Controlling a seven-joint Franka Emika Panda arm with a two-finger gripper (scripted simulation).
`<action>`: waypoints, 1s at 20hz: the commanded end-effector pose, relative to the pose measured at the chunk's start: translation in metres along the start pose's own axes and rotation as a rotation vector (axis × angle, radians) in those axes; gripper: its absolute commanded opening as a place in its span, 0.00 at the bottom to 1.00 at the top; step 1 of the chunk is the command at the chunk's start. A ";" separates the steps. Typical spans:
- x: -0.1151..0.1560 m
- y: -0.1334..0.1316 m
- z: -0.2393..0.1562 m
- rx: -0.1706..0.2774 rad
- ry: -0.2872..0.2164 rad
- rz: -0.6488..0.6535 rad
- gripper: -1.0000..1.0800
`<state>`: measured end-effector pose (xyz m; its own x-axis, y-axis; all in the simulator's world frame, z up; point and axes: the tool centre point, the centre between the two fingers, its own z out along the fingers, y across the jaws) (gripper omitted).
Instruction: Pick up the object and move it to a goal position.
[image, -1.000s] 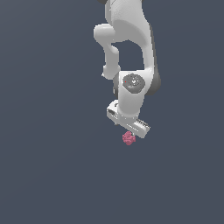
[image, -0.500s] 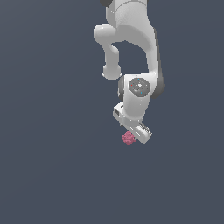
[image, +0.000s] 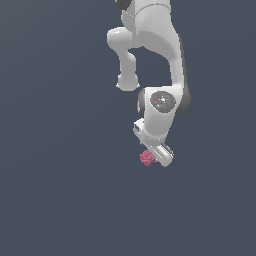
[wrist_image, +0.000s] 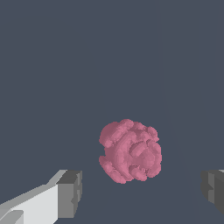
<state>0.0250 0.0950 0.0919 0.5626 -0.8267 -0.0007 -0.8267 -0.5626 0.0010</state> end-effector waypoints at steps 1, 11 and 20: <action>-0.001 -0.001 0.001 0.001 0.001 0.013 0.96; -0.001 0.000 0.020 0.001 0.000 0.013 0.96; -0.001 -0.001 0.051 0.001 0.001 0.016 0.96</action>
<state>0.0242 0.0959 0.0424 0.5496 -0.8354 -0.0007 -0.8354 -0.5496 0.0018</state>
